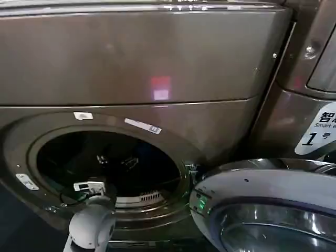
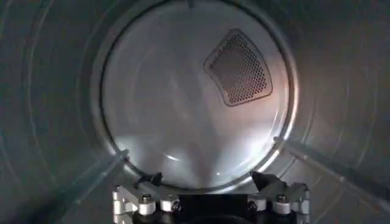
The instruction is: Grasp the clothes from the dryer.
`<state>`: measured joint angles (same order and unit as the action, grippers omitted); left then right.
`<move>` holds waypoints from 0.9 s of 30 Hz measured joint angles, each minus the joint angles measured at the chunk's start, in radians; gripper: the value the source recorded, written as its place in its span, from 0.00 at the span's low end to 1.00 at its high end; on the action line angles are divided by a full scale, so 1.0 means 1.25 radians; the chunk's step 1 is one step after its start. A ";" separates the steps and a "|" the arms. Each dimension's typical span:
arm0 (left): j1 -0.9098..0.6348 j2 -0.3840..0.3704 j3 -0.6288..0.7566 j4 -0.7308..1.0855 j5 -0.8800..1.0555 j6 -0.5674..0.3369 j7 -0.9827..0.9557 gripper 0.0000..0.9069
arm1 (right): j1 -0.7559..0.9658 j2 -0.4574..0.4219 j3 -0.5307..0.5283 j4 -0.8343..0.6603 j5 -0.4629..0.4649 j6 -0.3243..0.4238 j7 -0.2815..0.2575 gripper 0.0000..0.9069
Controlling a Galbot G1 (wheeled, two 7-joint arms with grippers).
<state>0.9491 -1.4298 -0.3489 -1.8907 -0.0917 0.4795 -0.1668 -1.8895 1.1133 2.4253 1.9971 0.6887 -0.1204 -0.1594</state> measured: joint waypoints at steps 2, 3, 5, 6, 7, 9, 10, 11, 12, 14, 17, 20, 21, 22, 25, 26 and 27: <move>-0.036 -0.009 0.001 0.039 0.003 -0.004 -0.001 1.00 | 0.000 0.000 0.000 0.002 0.001 0.000 0.000 1.00; -0.053 -0.013 0.001 0.059 0.005 -0.007 -0.003 1.00 | 0.000 0.000 0.000 0.003 0.001 0.001 0.000 1.00; -0.087 -0.021 0.004 0.102 0.010 -0.011 -0.004 1.00 | 0.000 0.000 0.000 0.005 0.002 0.002 0.000 1.00; -0.102 -0.024 0.006 0.122 0.012 -0.014 -0.005 1.00 | 0.000 0.000 0.000 0.005 0.003 0.002 0.000 1.00; -0.119 -0.027 0.008 0.145 0.014 -0.017 -0.005 1.00 | 0.000 -0.001 0.000 0.006 0.003 0.003 0.000 1.00; -0.150 -0.033 0.011 0.187 0.017 -0.024 -0.005 1.00 | 0.000 -0.001 0.000 0.006 0.004 0.003 0.000 1.00; -0.163 -0.035 0.012 0.206 0.017 -0.027 -0.005 1.00 | 0.000 -0.002 0.000 0.006 0.004 0.003 0.000 1.00; -0.179 -0.037 0.014 0.226 0.018 -0.031 -0.005 1.00 | 0.001 -0.002 0.000 0.006 0.004 0.003 0.000 1.00; -0.194 -0.039 0.015 0.246 0.019 -0.034 -0.005 1.00 | 0.001 -0.002 0.000 0.006 0.005 0.003 0.000 1.00; -0.223 -0.042 0.017 0.285 0.020 -0.042 -0.005 1.00 | 0.002 -0.002 -0.001 0.006 0.006 0.003 0.000 1.00; -0.268 -0.047 0.017 0.342 0.020 -0.051 -0.004 1.00 | 0.003 -0.003 -0.001 0.006 0.007 0.003 -0.001 1.00; -0.310 -0.050 0.020 0.394 0.018 -0.060 -0.003 1.00 | 0.005 -0.003 -0.001 0.006 0.009 0.003 -0.001 1.00; -0.325 -0.051 0.021 0.411 0.017 -0.063 -0.002 1.00 | 0.005 -0.003 0.000 0.006 0.011 0.003 -0.001 1.00; -0.340 -0.051 0.023 0.430 0.017 -0.067 -0.001 1.00 | 0.005 -0.004 0.000 0.006 0.012 0.003 -0.001 1.00; -0.381 -0.051 0.029 0.484 0.014 -0.074 0.003 1.00 | 0.005 -0.005 0.001 0.006 0.014 0.004 -0.002 1.00; -0.393 -0.053 0.030 0.501 0.011 -0.077 0.005 1.00 | 0.006 -0.006 0.001 0.006 0.015 0.004 -0.002 1.00; -0.405 -0.055 0.031 0.517 0.009 -0.080 0.007 1.00 | 0.008 -0.006 0.001 0.006 0.016 0.004 -0.002 1.00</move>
<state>0.4433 -1.4983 -0.3097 -1.2448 -0.0809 0.3793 -0.1576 -1.8799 1.1057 2.4265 2.0049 0.7092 -0.1159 -0.1621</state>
